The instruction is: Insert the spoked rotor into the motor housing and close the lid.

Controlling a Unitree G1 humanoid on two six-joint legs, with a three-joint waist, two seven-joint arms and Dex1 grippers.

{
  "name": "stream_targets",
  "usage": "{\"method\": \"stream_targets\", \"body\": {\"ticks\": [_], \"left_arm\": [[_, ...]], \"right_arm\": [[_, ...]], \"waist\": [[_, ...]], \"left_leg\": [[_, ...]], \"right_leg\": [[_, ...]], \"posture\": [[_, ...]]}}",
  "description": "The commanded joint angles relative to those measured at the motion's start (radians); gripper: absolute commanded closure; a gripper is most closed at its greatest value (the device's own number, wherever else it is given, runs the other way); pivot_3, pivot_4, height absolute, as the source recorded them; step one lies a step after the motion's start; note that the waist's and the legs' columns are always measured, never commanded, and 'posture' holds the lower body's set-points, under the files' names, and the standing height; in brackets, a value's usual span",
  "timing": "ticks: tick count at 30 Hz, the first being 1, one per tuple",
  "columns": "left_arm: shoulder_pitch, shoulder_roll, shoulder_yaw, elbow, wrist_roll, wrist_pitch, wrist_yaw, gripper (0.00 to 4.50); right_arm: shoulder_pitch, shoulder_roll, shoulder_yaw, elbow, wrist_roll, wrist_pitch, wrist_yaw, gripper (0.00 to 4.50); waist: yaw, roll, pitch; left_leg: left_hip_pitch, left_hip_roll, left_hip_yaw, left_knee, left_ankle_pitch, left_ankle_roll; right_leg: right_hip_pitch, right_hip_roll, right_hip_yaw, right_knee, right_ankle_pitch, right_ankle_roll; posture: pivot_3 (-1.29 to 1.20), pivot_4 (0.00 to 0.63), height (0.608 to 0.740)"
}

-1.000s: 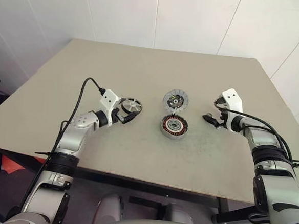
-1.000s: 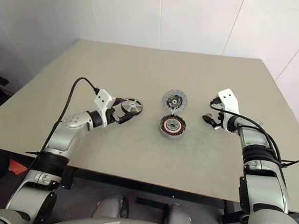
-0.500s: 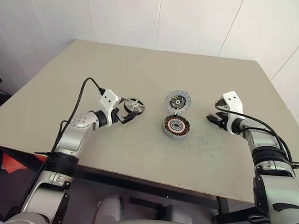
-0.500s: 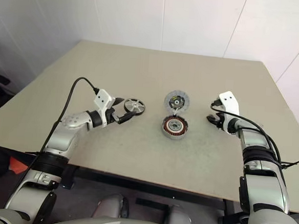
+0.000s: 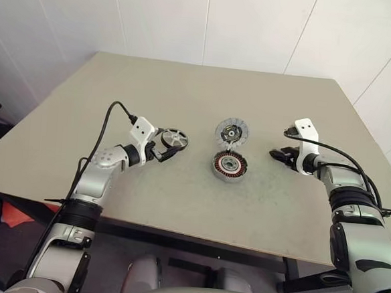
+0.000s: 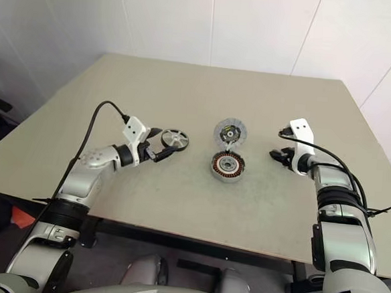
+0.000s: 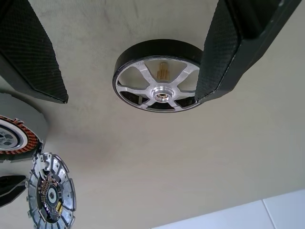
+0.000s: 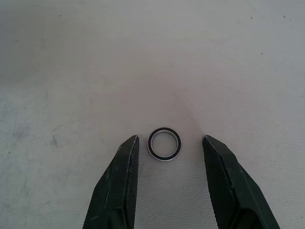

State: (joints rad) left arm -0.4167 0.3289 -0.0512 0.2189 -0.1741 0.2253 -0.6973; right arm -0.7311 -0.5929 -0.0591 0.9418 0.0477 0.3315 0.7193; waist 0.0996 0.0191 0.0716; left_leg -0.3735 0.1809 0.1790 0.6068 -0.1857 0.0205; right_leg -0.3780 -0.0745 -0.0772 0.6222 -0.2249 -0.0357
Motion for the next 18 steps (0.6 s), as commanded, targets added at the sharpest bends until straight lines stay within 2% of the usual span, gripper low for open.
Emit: {"method": "stream_targets", "body": {"ticks": [1, 4, 5, 14, 18], "left_arm": [[-0.008, 0.015, 0.004, -0.04, 0.001, -0.013, -0.001, 0.0], [-0.008, 0.018, 0.004, -0.043, 0.0, -0.012, 0.001, 0.0], [-0.008, 0.019, 0.004, -0.043, -0.001, -0.012, 0.001, 0.0], [-0.009, 0.02, 0.003, -0.036, 0.0, -0.016, 0.001, 0.0], [-0.012, 0.016, 0.007, -0.034, -0.004, -0.017, 0.003, 0.0]], "right_arm": [[0.011, 0.005, 0.001, 0.031, 0.0, 0.02, 0.01, 2.75], [0.013, 0.006, 0.003, 0.031, -0.006, 0.013, 0.011, 3.73], [0.013, 0.006, 0.003, 0.031, -0.008, 0.01, 0.01, 3.85], [0.01, 0.0, 0.004, 0.023, -0.014, -0.011, -0.006, 3.85], [-0.005, 0.005, -0.056, -0.071, 0.077, 0.04, 0.067, 3.85]], "waist": [[0.0, 0.0, 0.0], [-0.001, 0.0, 0.0], [-0.001, -0.001, 0.0], [-0.002, -0.001, 0.0], [-0.002, -0.001, 0.0]], "left_leg": [[0.001, 0.0, 0.0, 0.0, 0.0, 0.0], [0.002, 0.0, 0.0, -0.002, 0.0, 0.0], [0.003, 0.0, 0.0, -0.003, 0.0, 0.0], [0.005, 0.0, 0.0, -0.005, 0.0, 0.0], [0.004, 0.0, 0.001, -0.005, 0.0, 0.0]], "right_leg": [[0.001, 0.0, 0.0, 0.0, 0.0, 0.0], [0.001, 0.0, 0.0, 0.0, 0.0, 0.0], [0.002, 0.0, 0.0, 0.0, 0.0, 0.0], [0.002, 0.0, 0.0, -0.001, 0.0, 0.0], [0.002, 0.0, 0.0, -0.002, -0.001, 0.002]], "posture": [[0.0, 0.0, 0.74], [0.0, 0.0, 0.74], [0.0, 0.0, 0.74], [0.0, 0.0, 0.74], [0.0, 0.0, 0.74]]}}
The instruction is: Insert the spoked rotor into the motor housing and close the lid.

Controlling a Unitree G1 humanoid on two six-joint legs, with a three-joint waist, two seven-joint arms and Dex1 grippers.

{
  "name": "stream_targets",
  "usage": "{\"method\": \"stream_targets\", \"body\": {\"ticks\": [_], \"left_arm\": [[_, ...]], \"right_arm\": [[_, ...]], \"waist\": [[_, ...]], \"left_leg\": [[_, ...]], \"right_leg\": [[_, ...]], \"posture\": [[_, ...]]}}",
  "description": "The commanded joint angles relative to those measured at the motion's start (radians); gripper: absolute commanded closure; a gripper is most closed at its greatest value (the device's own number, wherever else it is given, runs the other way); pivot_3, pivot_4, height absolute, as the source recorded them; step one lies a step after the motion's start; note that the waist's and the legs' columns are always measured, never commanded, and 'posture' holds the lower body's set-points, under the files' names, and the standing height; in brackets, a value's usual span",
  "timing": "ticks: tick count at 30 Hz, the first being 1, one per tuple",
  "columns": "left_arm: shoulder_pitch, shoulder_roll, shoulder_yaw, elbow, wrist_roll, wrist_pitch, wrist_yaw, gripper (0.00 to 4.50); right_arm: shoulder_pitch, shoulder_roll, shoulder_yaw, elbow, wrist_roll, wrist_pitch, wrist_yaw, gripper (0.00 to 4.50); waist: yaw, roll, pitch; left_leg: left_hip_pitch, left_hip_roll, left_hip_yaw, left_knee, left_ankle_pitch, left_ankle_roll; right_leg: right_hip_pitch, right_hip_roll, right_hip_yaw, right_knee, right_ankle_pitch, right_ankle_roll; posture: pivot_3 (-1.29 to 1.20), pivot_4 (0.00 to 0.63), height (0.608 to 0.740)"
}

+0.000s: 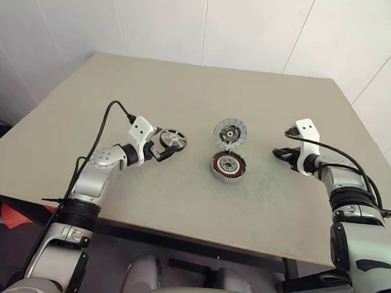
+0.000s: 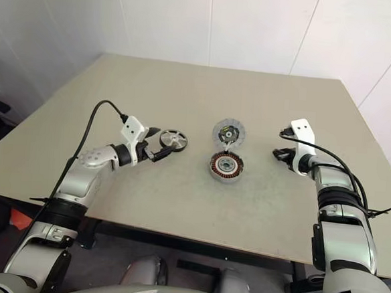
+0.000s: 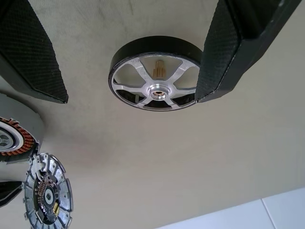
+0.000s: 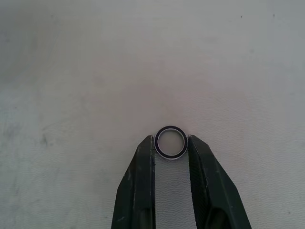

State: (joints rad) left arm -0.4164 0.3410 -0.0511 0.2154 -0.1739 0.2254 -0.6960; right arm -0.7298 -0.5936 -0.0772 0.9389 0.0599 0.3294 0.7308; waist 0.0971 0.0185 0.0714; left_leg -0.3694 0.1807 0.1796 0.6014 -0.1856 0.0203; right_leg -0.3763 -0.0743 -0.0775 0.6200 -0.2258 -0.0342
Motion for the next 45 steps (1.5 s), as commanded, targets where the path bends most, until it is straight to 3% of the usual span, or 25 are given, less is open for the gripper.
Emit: {"method": "stream_targets", "body": {"ticks": [1, 11, 16, 24, 33, 45], "left_arm": [[-0.013, 0.002, 0.009, -0.03, -0.007, -0.017, 0.002, 0.0], [-0.021, -0.005, 0.015, -0.032, -0.026, 0.006, -0.006, 0.0], [-0.024, -0.008, 0.015, -0.033, -0.032, 0.016, -0.009, 0.0], [-0.028, -0.017, 0.027, -0.043, -0.067, 0.066, -0.002, 0.0], [-0.017, -0.012, 0.022, -0.059, -0.056, 0.068, 0.015, 0.0], [-0.011, -0.001, 0.018, -0.057, -0.038, 0.048, 0.026, 0.0]], "right_arm": [[-0.002, 0.001, -0.038, -0.106, 0.076, 0.054, 0.077, 3.85], [0.133, -0.101, 0.014, -0.583, 0.133, 0.215, 0.25, 3.85], [0.222, -0.155, 0.086, -0.742, 0.106, 0.204, 0.31, 3.85], [0.25, -0.111, 0.171, -0.887, 0.113, 0.226, 0.303, 3.85], [0.253, -0.066, 0.227, -0.944, 0.114, 0.254, 0.291, 3.85], [0.224, -0.019, 0.284, -0.83, 0.079, 0.214, 0.265, 3.85]], "waist": [[0.001, 0.0, 0.0], [0.011, 0.0, 0.0], [0.015, 0.0, 0.0], [0.006, 0.0, 0.0], [0.006, 0.0, 0.0], [0.005, 0.0, 0.0]], "left_leg": [[-0.001, 0.0, 0.0, 0.0, 0.0, 0.0], [-0.012, 0.0, 0.0, -0.005, 0.0, 0.001], [-0.014, -0.001, 0.0, -0.005, -0.002, 0.003], [-0.012, 0.0, 0.0, -0.005, 0.0, 0.0], [-0.01, 0.0, 0.0, -0.005, 0.001, -0.001], [-0.01, 0.0, -0.001, -0.005, 0.001, -0.001]], "right_leg": [[-0.001, 0.0, 0.0, 0.0, 0.0, 0.0], [-0.014, 0.0, -0.001, 0.004, 0.002, -0.001], [-0.015, 0.0, -0.001, 0.002, 0.002, -0.001], [-0.014, 0.0, -0.001, 0.002, 0.002, -0.001], [-0.012, 0.0, -0.001, 0.001, 0.002, 0.0], [-0.013, 0.0, -0.001, 0.003, 0.002, 0.0]], "posture": [[0.0, 0.0, 0.74], [0.0, 0.0, 0.74], [0.0, 0.0, 0.74], [0.0, 0.0, 0.74], [0.0, 0.0, 0.74], [0.0, 0.0, 0.74]]}}
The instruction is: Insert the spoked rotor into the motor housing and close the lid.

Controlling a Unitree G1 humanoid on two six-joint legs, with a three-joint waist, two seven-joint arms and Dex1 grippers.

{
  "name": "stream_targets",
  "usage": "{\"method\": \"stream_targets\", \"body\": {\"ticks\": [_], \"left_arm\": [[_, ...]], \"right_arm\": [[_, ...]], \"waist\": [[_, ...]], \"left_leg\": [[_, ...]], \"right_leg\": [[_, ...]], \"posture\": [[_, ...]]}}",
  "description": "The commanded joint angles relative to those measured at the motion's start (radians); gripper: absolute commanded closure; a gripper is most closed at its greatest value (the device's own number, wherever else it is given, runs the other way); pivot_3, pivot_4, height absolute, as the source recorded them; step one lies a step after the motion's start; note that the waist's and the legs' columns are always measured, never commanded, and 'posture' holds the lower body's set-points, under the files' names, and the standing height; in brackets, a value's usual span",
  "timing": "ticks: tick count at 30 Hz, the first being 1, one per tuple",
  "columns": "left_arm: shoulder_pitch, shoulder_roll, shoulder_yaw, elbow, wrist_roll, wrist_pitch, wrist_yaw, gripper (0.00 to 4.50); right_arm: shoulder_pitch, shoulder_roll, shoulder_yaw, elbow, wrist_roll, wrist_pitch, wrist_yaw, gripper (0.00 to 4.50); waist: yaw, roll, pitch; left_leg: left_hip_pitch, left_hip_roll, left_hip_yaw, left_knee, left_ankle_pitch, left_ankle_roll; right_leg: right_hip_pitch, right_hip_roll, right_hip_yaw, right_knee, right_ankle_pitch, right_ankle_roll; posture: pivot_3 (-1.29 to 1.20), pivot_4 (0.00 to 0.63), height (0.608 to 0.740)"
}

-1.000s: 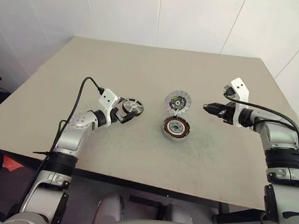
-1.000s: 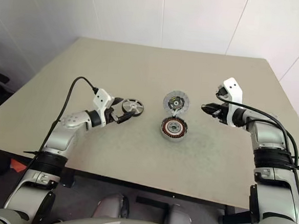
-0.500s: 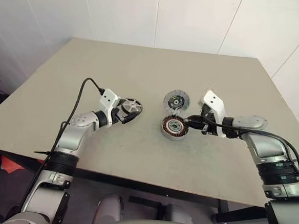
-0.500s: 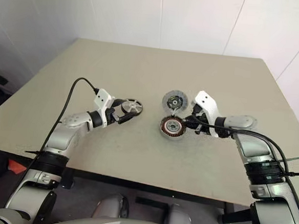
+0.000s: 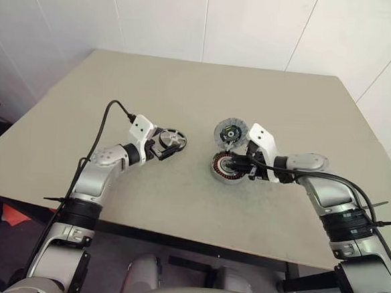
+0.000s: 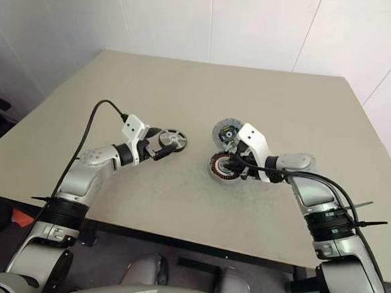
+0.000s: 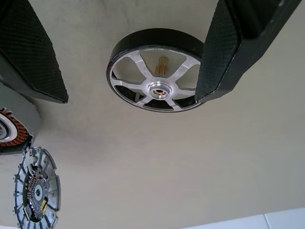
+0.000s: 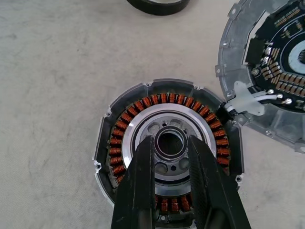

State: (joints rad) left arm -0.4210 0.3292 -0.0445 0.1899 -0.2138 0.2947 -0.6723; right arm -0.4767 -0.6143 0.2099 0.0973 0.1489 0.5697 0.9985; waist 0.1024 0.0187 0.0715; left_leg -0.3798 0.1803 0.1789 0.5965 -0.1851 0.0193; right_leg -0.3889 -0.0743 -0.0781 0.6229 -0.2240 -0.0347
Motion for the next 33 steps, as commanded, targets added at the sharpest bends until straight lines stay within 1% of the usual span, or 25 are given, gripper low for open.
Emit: {"method": "stream_targets", "body": {"ticks": [1, 9, 11, 13, 14, 15, 21, 26, 29, 33], "left_arm": [[-0.006, 0.013, 0.012, -0.03, 0.003, -0.023, 0.002, 0.0], [-0.004, 0.019, 0.012, -0.029, 0.011, -0.036, 0.006, 0.0], [-0.004, 0.02, 0.012, -0.029, 0.013, -0.038, 0.007, 0.0], [-0.004, 0.019, 0.013, -0.027, 0.015, -0.04, 0.007, 0.0], [-0.005, 0.019, 0.013, -0.026, 0.016, -0.042, 0.007, 0.0], [-0.005, 0.019, 0.013, -0.023, 0.017, -0.044, 0.006, 0.0], [-0.006, 0.015, 0.009, -0.01, 0.022, -0.056, 0.007, 0.0], [-0.012, 0.013, 0.006, 0.001, 0.027, -0.061, 0.008, 0.0], [-0.013, 0.011, 0.005, 0.006, 0.032, -0.067, 0.009, 0.0], [-0.014, 0.01, 0.003, 0.011, 0.041, -0.074, 0.012, 0.0]], "right_arm": [[-0.03, 0.002, -0.003, 0.019, -0.01, -0.03, -0.003, 3.85], [-0.025, -0.002, -0.005, 0.036, -0.003, -0.05, 0.016, 3.85], [-0.021, -0.005, -0.007, 0.028, 0.0, -0.052, 0.023, 3.11], [-0.017, -0.007, -0.01, 0.019, 0.0, -0.054, 0.024, 2.54], [-0.016, -0.009, -0.013, 0.015, -0.003, -0.056, 0.02, 2.11], [-0.015, -0.01, -0.016, 0.011, -0.004, -0.059, 0.019, 1.85], [-0.018, -0.023, -0.046, -0.017, 0.022, -0.062, 0.027, 1.85], [-0.057, -0.015, -0.091, -0.003, 0.057, -0.034, 0.015, 1.85], [-0.076, -0.005, -0.11, 0.023, 0.07, -0.019, 0.005, 2.47], [-0.085, 0.003, -0.096, 0.07, 0.05, -0.034, -0.012, 3.82]], "waist": [[0.0, 0.0, 0.0], [0.0, 0.0, 0.0], [0.0, 0.0, 0.0], [0.0, 0.0, 0.0], [0.0, 0.0, 0.0], [0.0, 0.0, 0.0], [0.0, 0.0, 0.0], [0.0, 0.0, 0.0], [0.0, 0.0, 0.0], [0.0, 0.0, 0.0]], "left_leg": [[0.0, 0.0, 0.0, 0.0, 0.0, 0.0], [0.002, 0.0, 0.0, 0.0, 0.0, 0.0], [0.002, 0.0, 0.0, 0.0, 0.0, 0.0], [0.002, 0.0, 0.0, 0.0, 0.0, 0.0], [0.002, 0.0, 0.0, 0.0, 0.0, 0.0], [0.002, 0.0, 0.0, 0.0, 0.0, 0.0], [0.002, 0.0, 0.0, 0.0, 0.0, 0.0], [0.002, 0.0, 0.0, 0.0, 0.0, 0.0], [0.002, 0.0, 0.0, 0.0, 0.0, 0.0], [0.002, 0.0, 0.0, 0.0, 0.0, 0.0]], "right_leg": [[0.0, 0.0, 0.0, 0.0, 0.0, 0.0], [0.002, 0.0, 0.0, 0.0, 0.0, 0.0], [0.002, 0.0, 0.0, 0.0, 0.0, 0.0], [0.002, 0.0, 0.0, 0.0, 0.0, 0.0], [0.002, 0.0, 0.0, 0.0, 0.0, 0.0], [0.002, 0.0, 0.0, 0.0, 0.0, 0.0], [0.002, 0.0, 0.0, 0.0, 0.0, 0.0], [0.002, 0.0, 0.0, 0.0, 0.0, 0.0], [0.002, 0.0, 0.0, 0.0, 0.0, 0.0], [0.002, 0.0, 0.0, 0.001, 0.0, 0.0]], "posture": [[0.0, 0.0, 0.74], [0.0, 0.0, 0.74], [0.0, 0.0, 0.74], [0.0, 0.0, 0.74], [0.0, 0.0, 0.74], [0.0, 0.0, 0.74], [0.0, 0.0, 0.74], [0.0, 0.0, 0.74], [0.0, 0.0, 0.74], [0.0, 0.0, 0.74]]}}
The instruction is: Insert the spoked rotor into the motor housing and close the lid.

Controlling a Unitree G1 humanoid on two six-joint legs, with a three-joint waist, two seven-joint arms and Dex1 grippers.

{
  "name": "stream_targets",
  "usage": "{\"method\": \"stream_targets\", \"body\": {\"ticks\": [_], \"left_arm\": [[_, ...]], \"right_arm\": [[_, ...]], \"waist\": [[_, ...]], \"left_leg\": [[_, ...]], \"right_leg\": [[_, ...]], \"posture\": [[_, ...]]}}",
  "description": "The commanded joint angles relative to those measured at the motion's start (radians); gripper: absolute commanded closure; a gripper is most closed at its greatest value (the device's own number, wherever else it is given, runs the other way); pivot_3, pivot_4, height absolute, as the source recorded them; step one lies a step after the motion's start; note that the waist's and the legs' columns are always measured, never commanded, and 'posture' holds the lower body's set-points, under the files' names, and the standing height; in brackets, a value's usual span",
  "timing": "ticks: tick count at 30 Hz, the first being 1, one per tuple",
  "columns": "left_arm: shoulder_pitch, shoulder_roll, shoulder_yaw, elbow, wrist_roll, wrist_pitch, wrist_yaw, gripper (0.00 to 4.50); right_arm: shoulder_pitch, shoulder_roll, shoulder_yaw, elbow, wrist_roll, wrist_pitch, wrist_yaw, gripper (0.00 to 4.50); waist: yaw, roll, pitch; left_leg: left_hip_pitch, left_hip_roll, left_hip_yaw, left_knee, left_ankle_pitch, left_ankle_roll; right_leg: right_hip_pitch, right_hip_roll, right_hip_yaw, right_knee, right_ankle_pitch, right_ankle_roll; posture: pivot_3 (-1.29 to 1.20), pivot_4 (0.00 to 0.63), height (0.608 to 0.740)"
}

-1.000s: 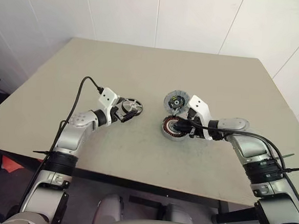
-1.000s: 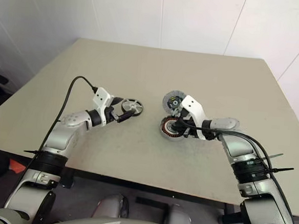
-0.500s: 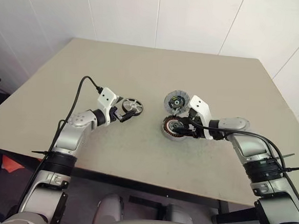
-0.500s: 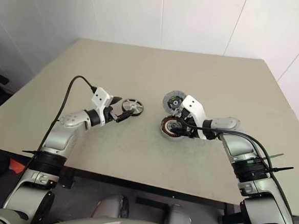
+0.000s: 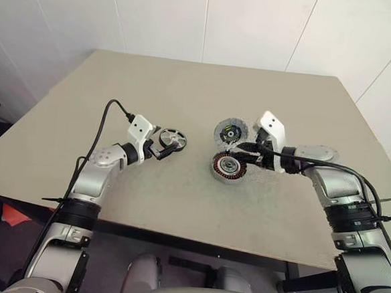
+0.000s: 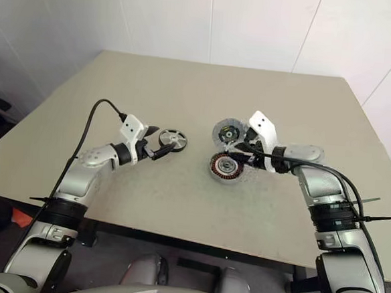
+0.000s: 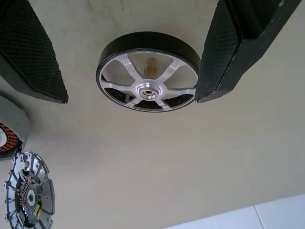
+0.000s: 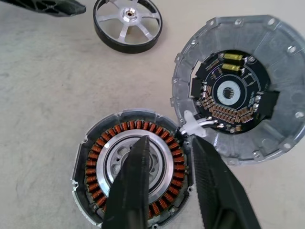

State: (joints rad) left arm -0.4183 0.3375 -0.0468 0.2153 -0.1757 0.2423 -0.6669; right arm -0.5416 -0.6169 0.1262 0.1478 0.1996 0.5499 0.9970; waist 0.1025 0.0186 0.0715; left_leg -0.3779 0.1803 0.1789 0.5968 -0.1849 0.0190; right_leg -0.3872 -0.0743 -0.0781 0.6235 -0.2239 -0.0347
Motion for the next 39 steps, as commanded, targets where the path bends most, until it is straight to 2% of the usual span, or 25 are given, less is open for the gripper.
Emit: {"method": "stream_targets", "body": {"ticks": [1, 2, 12, 39], "left_arm": [[-0.017, 0.001, 0.006, -0.014, 0.003, -0.023, 0.007, 0.0], [-0.017, 0.0, 0.006, -0.014, 0.003, -0.023, 0.007, 0.0], [-0.015, 0.003, 0.01, -0.02, 0.004, -0.024, 0.015, 0.0], [-0.021, 0.021, 0.027, -0.006, 0.002, -0.036, 0.026, 0.0]], "right_arm": [[-0.018, 0.007, -0.004, 0.026, -0.007, -0.021, -0.01, 4.2], [-0.015, 0.009, 0.002, 0.03, -0.01, -0.025, -0.01, 4.47], [-0.012, 0.021, 0.04, 0.051, -0.05, -0.059, -0.021, 4.47], [0.098, 0.004, 0.051, -0.128, -0.034, 0.023, -0.006, 4.47]], "waist": [[0.0, 0.0, 0.0], [0.0, 0.0, 0.0], [0.0, 0.0, 0.0], [0.001, 0.0, 0.0]], "left_leg": [[0.0, 0.0, 0.0, 0.0, 0.0, 0.0], [0.0, 0.0, 0.0, 0.0, 0.0, 0.0], [0.0, 0.0, 0.0, 0.0, 0.0, 0.0], [0.0, 0.0, 0.0, 0.0, 0.0, 0.0]], "right_leg": [[0.0, 0.0, 0.0, 0.0, 0.0, 0.0], [0.0, 0.0, 0.0, 0.0, 0.0, 0.0], [0.0, 0.0, 0.0, 0.0, 0.0, 0.0], [0.0, 0.0, 0.0, 0.0, 0.0, 0.0]], "posture": [[0.0, 0.0, 0.74], [0.0, 0.0, 0.74], [0.0, 0.0, 0.74], [0.0, 0.0, 0.74]]}}
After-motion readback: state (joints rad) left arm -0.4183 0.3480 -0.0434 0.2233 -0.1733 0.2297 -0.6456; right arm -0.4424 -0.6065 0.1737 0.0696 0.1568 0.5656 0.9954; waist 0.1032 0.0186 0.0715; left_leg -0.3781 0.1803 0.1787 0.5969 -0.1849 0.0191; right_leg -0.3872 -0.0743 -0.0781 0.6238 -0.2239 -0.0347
